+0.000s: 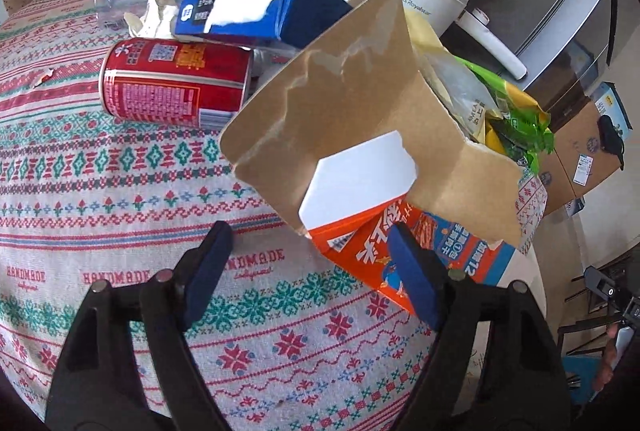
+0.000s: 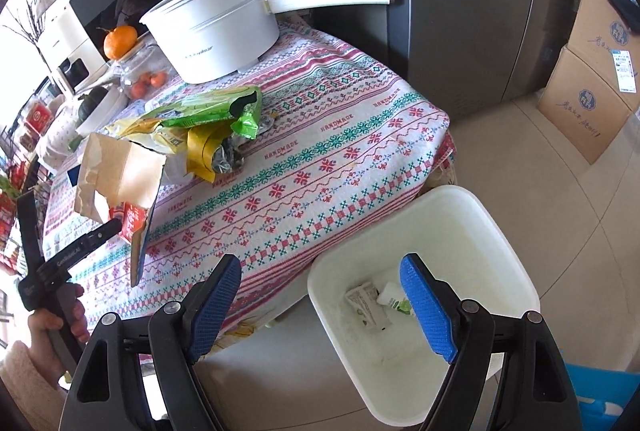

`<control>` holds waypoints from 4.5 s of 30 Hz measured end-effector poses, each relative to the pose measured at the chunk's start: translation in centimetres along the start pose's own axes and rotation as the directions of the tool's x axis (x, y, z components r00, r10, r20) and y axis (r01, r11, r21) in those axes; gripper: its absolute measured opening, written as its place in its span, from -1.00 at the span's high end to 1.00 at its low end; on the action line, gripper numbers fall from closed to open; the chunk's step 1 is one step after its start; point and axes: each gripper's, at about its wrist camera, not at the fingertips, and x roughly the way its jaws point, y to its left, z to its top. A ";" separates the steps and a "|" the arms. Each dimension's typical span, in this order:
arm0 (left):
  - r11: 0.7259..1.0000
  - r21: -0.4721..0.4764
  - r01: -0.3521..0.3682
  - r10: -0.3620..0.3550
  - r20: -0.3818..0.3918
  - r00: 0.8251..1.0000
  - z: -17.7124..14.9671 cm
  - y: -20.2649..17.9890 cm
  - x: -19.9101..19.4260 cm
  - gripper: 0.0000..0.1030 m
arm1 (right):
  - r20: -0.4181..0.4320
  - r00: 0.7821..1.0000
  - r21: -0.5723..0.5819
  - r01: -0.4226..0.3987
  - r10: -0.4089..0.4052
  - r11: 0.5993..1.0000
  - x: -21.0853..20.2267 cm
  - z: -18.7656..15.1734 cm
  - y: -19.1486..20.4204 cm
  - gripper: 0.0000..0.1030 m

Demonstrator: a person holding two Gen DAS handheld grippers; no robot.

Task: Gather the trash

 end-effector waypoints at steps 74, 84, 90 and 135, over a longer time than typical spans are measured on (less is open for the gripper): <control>0.991 0.076 -0.107 0.086 0.244 0.966 5.5 1.2 -16.8 0.98 | 0.142 0.969 -0.334 -0.146 0.203 0.931 3.9 9.2 14.6 -0.44; 0.992 0.057 -0.114 0.098 0.228 0.969 5.6 1.8 -16.1 0.98 | 0.179 0.984 -0.544 0.101 -0.003 0.833 9.6 8.1 19.6 0.65; 0.995 0.047 -0.085 0.069 0.265 0.962 5.9 1.5 -16.8 0.98 | 0.330 0.944 -0.455 0.137 0.023 0.880 6.1 9.4 18.2 0.93; 0.715 0.689 0.121 -0.019 -0.154 0.988 -11.4 -29.2 1.5 0.98 | -0.013 0.998 0.279 -0.055 0.061 0.959 -3.7 -3.9 -15.9 0.93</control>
